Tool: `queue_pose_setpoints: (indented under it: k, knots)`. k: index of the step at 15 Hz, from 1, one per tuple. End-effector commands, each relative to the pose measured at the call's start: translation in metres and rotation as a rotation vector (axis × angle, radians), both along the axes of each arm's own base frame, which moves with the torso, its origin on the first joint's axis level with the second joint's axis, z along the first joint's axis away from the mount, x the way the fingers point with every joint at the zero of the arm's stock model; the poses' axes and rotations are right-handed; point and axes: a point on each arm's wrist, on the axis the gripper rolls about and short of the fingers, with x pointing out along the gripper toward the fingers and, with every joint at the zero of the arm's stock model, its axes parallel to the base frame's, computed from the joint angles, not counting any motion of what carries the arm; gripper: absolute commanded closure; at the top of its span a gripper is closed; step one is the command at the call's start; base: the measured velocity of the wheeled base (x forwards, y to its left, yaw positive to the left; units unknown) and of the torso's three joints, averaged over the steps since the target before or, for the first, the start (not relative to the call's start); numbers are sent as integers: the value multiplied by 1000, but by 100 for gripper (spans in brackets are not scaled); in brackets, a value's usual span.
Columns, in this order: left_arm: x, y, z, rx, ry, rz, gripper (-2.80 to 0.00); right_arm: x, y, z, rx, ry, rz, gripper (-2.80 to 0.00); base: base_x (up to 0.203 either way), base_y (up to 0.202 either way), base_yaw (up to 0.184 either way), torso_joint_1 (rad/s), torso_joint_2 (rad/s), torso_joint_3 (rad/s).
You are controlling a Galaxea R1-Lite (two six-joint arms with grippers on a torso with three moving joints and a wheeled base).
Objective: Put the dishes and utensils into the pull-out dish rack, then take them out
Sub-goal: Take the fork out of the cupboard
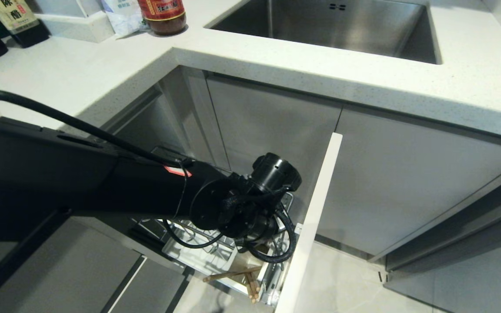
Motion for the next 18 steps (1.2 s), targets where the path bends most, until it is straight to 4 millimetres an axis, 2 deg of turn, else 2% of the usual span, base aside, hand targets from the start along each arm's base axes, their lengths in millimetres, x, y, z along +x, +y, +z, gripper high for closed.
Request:
queue_pose_setpoints:
  k: [1,3,6,18]
  knots:
    - [-4,5,13,-25,-19,5,0,0,0,0,1,1,0,0,0,0,0,0,0,0]
    - [-10,7,26,-34,-33,1,0,0,0,0,1,1,0,0,0,0,0,0,0,0]
    - [-15,9,34,-20,-46,10,0,0,0,0,0,1,0,0,0,0,0,0,0,0]
    - [-16,9,34,-16,-52,12,0,0,0,0,1,1,0,0,0,0,0,0,0,0]
